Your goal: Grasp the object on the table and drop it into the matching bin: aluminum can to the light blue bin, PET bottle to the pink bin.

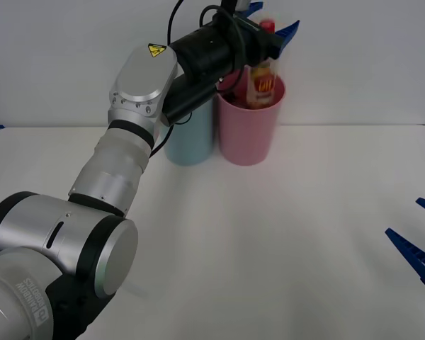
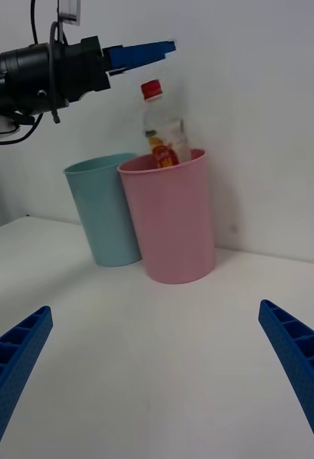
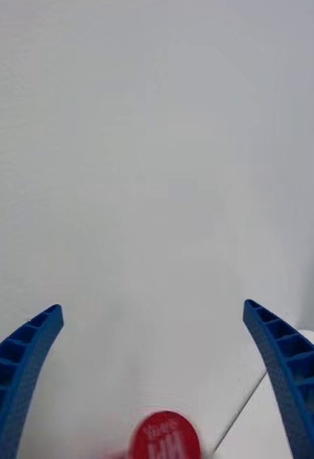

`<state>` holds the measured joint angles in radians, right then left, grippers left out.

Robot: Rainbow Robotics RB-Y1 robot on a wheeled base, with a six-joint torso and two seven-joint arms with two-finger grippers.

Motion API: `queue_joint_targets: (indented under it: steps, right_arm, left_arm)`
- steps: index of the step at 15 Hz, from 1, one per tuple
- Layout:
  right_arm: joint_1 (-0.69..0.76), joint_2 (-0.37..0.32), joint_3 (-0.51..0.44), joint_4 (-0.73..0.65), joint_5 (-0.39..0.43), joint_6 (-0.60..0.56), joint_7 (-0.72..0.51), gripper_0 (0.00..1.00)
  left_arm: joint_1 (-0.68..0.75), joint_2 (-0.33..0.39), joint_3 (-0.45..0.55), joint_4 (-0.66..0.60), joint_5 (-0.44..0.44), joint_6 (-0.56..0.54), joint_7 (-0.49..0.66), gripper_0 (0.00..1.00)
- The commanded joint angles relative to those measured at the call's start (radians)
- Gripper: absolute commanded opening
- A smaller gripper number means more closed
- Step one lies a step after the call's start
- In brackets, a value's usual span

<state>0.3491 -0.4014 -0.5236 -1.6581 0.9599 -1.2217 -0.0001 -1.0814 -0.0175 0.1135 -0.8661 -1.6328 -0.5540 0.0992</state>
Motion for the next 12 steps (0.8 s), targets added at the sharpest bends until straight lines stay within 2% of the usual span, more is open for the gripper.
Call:
queue_joint_targets:
  steps: [1, 4, 7, 12]
  right_arm:
    - [0.0, 0.0, 0.0, 0.0, 0.0, 0.0, 0.0, 1.0]
    - [0.0, 0.0, 0.0, 0.0, 0.0, 0.0, 0.0, 1.0]
    - [0.0, 0.0, 0.0, 0.0, 0.0, 0.0, 0.0, 1.0]
    - [0.0, 0.0, 0.0, 0.0, 0.0, 0.0, 0.0, 1.0]
  left_arm:
    - [0.006, 0.0, -0.006, -0.001, 0.036, -0.009, -0.001, 1.0]
    - [0.037, 0.039, -0.051, -0.016, 0.122, -0.026, -0.016, 1.0]
    - [0.166, 0.09, -0.107, -0.177, 0.203, -0.029, -0.013, 1.0]
    - [0.35, 0.192, -0.152, -0.367, 0.324, -0.05, -0.018, 1.0]
